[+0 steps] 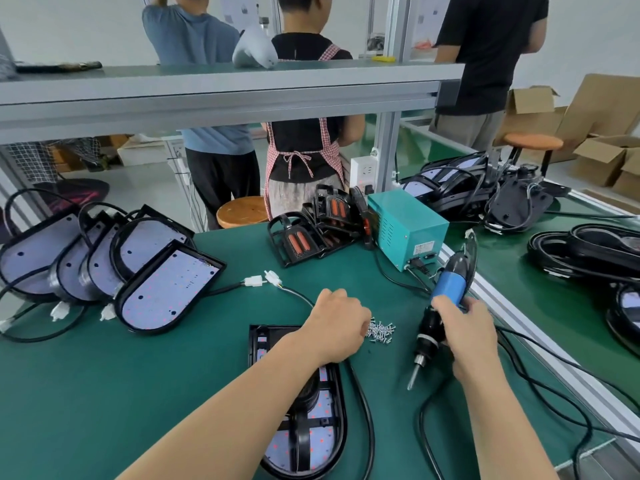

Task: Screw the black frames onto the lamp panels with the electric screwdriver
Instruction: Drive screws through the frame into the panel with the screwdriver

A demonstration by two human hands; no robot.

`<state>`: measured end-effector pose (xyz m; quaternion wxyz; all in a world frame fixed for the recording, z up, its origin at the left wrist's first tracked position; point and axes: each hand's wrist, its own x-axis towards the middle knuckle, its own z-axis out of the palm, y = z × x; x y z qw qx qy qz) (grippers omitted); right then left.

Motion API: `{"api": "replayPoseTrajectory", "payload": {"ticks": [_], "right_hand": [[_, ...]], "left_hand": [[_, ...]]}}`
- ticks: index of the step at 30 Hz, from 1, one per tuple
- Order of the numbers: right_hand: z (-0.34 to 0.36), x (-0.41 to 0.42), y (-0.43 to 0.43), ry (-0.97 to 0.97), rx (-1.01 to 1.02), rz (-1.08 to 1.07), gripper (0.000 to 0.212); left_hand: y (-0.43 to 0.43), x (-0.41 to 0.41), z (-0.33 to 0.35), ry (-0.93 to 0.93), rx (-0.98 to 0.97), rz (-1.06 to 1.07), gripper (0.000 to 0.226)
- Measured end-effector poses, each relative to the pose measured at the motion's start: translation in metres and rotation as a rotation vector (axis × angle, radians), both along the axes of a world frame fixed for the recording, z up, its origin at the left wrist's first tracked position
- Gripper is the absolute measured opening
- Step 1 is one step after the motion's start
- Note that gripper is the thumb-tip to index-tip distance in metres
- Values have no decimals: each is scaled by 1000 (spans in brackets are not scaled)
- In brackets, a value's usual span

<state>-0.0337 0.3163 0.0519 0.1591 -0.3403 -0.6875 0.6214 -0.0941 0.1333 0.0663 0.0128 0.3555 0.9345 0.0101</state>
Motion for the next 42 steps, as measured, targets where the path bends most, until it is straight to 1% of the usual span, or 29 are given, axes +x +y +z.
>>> {"api": "replayPoseTrajectory", "payload": {"ticks": [2, 3, 5, 7, 8, 10, 11, 12, 13, 16, 17, 18, 19, 20, 22, 24, 26, 27, 28, 30, 32, 34, 35, 39, 40, 41, 42], "right_hand": [[6, -1, -5, 105, -209, 13, 31], [9, -1, -7, 137, -277, 13, 28], [14, -2, -13, 195, -340, 25, 25], [18, -3, -17, 267, -311, 51, 27], [19, -3, -19, 272, -261, 60, 33], [19, -3, -22, 228, -160, 58, 52], [20, -2, -24, 223, -150, 44, 55], [20, -1, -27, 231, -184, 31, 53], [21, 0, -30, 233, -265, 28, 46], [25, 2, -41, 256, -628, 8, 29], [27, 2, -45, 298, -704, -7, 26], [28, 2, -47, 339, -721, -10, 23], [30, 1, -49, 373, -703, 1, 23], [32, 1, -50, 404, -673, 14, 25], [37, 3, -52, 451, -590, 49, 32], [42, 4, -54, 467, -450, 99, 41], [48, 3, -60, 457, -344, 139, 58], [50, 4, -64, 442, -309, 154, 64], [52, 4, -68, 428, -278, 170, 66], [56, 8, -76, 430, -246, 191, 64], [59, 9, -80, 508, -303, 189, 66], [62, 11, -80, 590, -371, 205, 71], [64, 12, -79, 612, -374, 216, 72], [65, 17, -79, 677, -309, 217, 60], [65, 18, -80, 711, -267, 235, 59], [63, 20, -81, 741, -181, 257, 56], [63, 21, -81, 757, -46, 276, 53]], "left_hand": [[-3, 4, 4, -68, 119, 15, 11], [-5, 6, 7, -125, 209, 28, 9], [-10, 13, 12, -260, 423, 89, 11], [-17, 20, 17, -370, 612, 159, 16], [-21, 23, 19, -423, 691, 187, 16], [-29, 29, 21, -542, 853, 241, 15], [-32, 32, 22, -589, 926, 263, 16], [-34, 34, 23, -620, 986, 276, 17], [-36, 36, 24, -642, 1032, 284, 17], [-41, 45, 28, -666, 1104, 300, 18], [-42, 48, 29, -662, 1108, 310, 19], [-45, 52, 31, -669, 1110, 316, 20], [-47, 55, 31, -708, 1120, 321, 21], [-48, 59, 33, -796, 1144, 322, 21], [-49, 67, 39, -1068, 1193, 290, 15], [-47, 73, 48, -1291, 1175, 184, 12], [-44, 74, 56, -1383, 1128, 63, 16], [-41, 74, 59, -1379, 1111, 17, 19], [-38, 74, 61, -1342, 1098, -16, 20], [-34, 74, 63, -1195, 1066, -56, 18], [-32, 73, 62, -1076, 1053, -80, 15], [-34, 73, 61, -1036, 1066, -90, 14], [-36, 73, 62, -1022, 1063, -104, 14], [-39, 74, 68, -1014, 1056, -155, 15], [-39, 75, 69, -1005, 1064, -160, 15], [-38, 75, 70, -992, 1072, -161, 15], [-39, 75, 71, -976, 1080, -159, 15]]}}
